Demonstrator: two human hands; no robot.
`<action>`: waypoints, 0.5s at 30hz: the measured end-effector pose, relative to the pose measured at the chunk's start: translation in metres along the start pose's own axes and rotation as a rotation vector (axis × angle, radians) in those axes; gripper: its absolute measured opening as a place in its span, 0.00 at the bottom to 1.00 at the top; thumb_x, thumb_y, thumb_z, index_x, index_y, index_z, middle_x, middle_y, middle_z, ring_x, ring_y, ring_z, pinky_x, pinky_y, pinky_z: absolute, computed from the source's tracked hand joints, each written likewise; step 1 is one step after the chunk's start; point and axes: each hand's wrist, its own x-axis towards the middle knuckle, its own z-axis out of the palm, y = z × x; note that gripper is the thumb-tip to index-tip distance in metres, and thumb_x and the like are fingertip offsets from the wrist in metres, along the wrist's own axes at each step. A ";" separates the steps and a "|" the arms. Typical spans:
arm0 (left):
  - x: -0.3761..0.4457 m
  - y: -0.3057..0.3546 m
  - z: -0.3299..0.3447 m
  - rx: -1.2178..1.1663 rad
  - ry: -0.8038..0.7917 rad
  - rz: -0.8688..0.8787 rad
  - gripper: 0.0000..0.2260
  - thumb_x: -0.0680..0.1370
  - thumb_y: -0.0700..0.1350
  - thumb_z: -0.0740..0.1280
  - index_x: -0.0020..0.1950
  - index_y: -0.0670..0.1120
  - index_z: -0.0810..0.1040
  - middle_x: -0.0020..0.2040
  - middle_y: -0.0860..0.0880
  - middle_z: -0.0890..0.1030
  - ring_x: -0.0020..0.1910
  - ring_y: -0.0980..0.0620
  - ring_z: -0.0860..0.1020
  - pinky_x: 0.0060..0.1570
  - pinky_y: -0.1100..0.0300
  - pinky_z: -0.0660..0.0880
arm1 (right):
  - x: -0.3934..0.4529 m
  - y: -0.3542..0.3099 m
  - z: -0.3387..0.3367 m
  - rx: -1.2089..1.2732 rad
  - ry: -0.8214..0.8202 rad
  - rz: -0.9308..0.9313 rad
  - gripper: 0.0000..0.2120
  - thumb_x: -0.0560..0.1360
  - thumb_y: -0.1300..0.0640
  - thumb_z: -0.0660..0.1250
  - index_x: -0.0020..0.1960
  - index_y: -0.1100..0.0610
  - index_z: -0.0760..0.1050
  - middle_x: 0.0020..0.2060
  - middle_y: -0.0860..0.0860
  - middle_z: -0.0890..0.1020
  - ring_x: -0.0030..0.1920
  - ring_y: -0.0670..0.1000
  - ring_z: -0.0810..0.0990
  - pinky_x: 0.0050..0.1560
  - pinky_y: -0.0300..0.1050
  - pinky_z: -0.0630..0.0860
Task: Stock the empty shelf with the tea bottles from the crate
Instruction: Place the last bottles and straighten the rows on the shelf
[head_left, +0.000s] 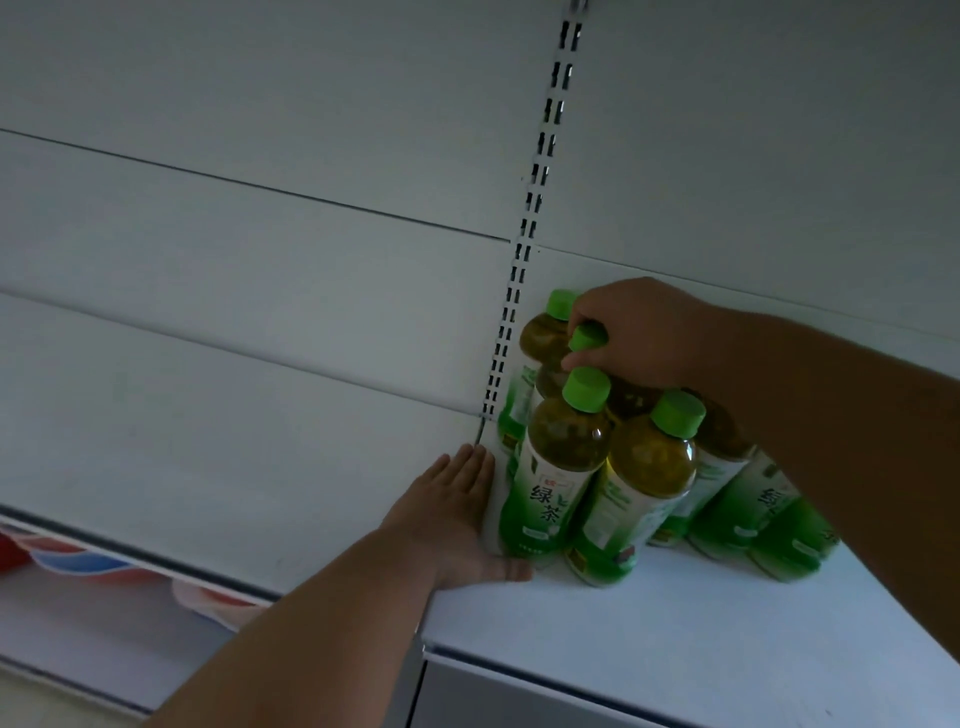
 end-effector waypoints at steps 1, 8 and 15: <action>0.001 0.000 0.001 0.000 0.009 0.000 0.62 0.60 0.86 0.48 0.79 0.46 0.31 0.78 0.50 0.31 0.76 0.54 0.31 0.74 0.56 0.33 | 0.002 0.000 -0.001 0.000 0.015 -0.018 0.19 0.76 0.41 0.69 0.58 0.54 0.78 0.51 0.51 0.78 0.49 0.50 0.73 0.45 0.44 0.64; 0.002 -0.003 0.007 -0.012 0.041 0.007 0.64 0.57 0.87 0.44 0.79 0.47 0.32 0.78 0.51 0.32 0.76 0.55 0.31 0.75 0.56 0.35 | 0.014 -0.009 -0.004 -0.046 0.068 -0.120 0.21 0.74 0.39 0.70 0.54 0.55 0.79 0.38 0.43 0.69 0.44 0.49 0.71 0.38 0.44 0.61; 0.002 -0.003 0.006 -0.024 0.039 0.008 0.63 0.58 0.86 0.48 0.80 0.48 0.32 0.79 0.51 0.33 0.77 0.55 0.32 0.74 0.57 0.34 | 0.015 -0.003 -0.010 -0.010 0.088 -0.099 0.19 0.73 0.38 0.70 0.46 0.54 0.77 0.37 0.48 0.74 0.38 0.47 0.73 0.34 0.41 0.62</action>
